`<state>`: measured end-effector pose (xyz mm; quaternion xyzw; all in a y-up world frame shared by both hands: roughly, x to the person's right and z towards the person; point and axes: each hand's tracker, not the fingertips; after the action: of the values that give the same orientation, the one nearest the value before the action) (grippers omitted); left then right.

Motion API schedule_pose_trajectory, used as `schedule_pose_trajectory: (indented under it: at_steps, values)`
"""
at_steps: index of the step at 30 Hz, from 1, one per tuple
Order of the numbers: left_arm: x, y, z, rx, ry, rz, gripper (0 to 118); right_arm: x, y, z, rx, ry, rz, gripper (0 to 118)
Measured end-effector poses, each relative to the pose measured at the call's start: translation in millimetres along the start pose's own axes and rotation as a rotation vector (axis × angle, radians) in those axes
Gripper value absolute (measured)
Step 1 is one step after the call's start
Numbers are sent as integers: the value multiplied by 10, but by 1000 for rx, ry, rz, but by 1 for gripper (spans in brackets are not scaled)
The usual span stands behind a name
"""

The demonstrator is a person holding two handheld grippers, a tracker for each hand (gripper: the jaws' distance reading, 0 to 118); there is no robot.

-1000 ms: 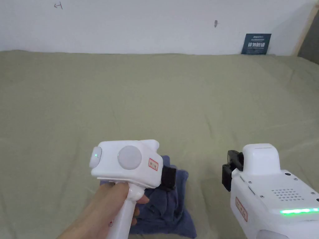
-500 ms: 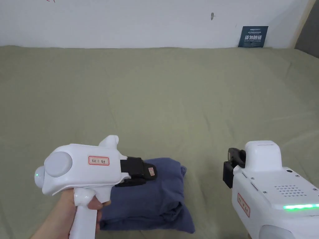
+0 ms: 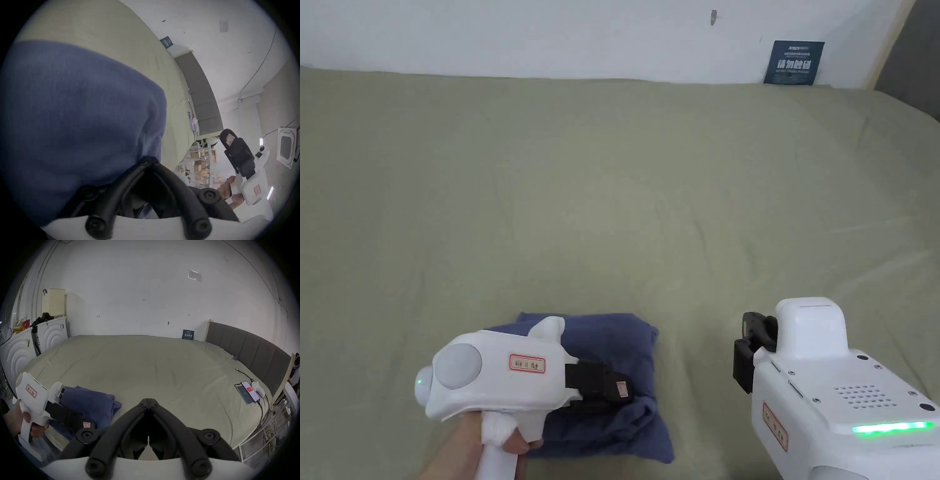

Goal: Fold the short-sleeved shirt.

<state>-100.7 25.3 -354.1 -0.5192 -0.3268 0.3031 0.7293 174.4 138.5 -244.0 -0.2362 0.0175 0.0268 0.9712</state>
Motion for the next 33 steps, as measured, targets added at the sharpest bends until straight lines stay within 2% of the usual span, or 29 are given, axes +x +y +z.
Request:
schedule_pose_trajectory:
  at_steps: [3,6,8,11,13,15,18,19,20,21,24,25,27,28,30,31,33]
  values:
    - [84,1,87,-2,6,9,0,-23,0,-16,-12,54,-38,0]
    - [161,37,354,52,21,-53,0,-47,9,-132,-70,208,-103,0]
    - [204,43,594,85,38,-66,0,-73,11,-320,-170,382,-178,0]
    - [197,41,929,132,72,-96,0,-114,-52,-685,-294,630,-356,0]
    - [128,43,1146,174,104,-85,0,-165,-111,-957,-366,787,-417,0]
    - [32,42,1337,195,134,-71,0,-226,-177,-1178,-445,866,-441,0]
    - [-161,28,1571,227,200,-36,0,-259,-303,-1430,-553,866,-486,0]
    - [-241,27,1622,224,204,-23,0,-252,-361,-1510,-584,907,-509,0]
    - [-288,13,1651,226,205,-7,0,-230,-418,-1582,-604,948,-544,0]
    - [-331,22,1653,213,199,-1,0,-195,-462,-1636,-621,944,-585,0]
    - [-447,71,1600,177,177,0,0,-75,-611,-1835,-733,1019,-767,0]
    - [-470,96,1568,175,177,7,4,-40,-637,-1870,-732,1007,-808,0]
    - [-535,136,1538,168,157,19,20,-26,-629,-1887,-728,1028,-773,0]
    - [-565,155,1529,161,135,29,43,-32,-621,-1880,-728,1029,-770,0]
    - [-622,156,1450,114,52,79,104,-25,-623,-1891,-734,1034,-768,0]
    - [-655,147,1420,111,32,93,118,-32,-631,-1896,-735,1038,-771,0]
    - [-788,158,1351,97,-14,120,118,-32,-639,-1894,-736,1040,-776,0]
